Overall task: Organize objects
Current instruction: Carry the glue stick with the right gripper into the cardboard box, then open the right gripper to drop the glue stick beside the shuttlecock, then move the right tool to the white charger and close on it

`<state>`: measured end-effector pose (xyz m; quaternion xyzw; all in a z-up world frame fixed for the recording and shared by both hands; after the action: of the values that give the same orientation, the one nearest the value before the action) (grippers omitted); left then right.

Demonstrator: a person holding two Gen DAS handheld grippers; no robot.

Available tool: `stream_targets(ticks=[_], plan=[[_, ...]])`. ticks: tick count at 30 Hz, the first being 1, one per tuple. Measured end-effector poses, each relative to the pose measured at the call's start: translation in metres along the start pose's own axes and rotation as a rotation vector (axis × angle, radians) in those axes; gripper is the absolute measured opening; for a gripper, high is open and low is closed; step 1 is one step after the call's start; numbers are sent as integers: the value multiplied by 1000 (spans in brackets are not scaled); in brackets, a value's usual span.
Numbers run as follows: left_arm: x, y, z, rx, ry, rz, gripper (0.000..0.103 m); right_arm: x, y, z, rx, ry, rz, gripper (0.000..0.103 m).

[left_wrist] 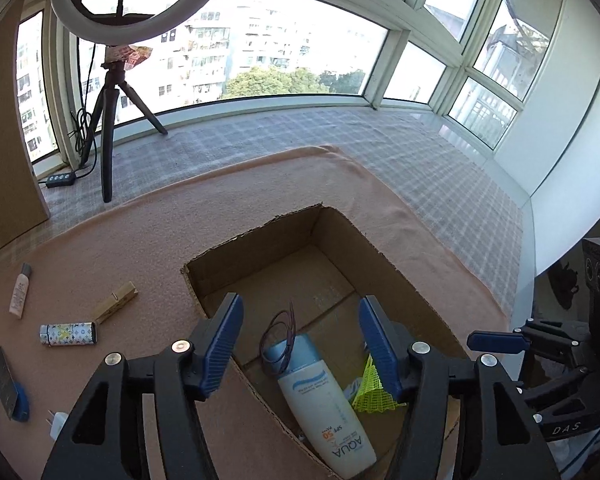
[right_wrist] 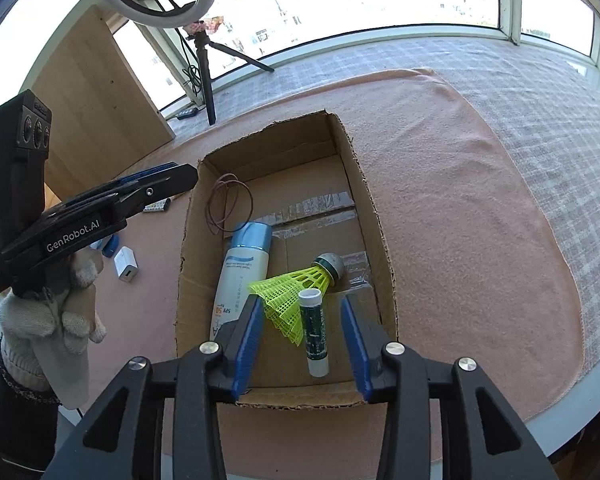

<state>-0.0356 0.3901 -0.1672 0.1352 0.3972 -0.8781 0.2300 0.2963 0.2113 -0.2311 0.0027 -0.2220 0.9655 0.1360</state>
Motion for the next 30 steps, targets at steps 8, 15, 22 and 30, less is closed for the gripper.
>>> stream_targets(ticks=[8,15,22,30], plan=[[3,6,18,-6,-9,5,71,9,1,8,-32,5,19,64],[17,18,46,-19,-25,35,71,21,1,11,-47,-3,21,64],[43,47,81,-23,-79,94,71,44,-6,14,-76,-64,8,64],[87,95,132,-47,-143,217,71,81,-17,11,-115,-132,17,64]])
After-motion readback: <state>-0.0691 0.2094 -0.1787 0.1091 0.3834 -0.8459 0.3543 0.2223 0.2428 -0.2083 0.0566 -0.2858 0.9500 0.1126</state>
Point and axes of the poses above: each gripper's, at about its wrist camera, not at the fingertips, and z roughly against the way its jaws point, x to its left, y to its underside, the point moved 9 cm from there along -z, roughly the way its jaws point, and after that the axes turned 15 degrees about y, right-handed, at the moved point
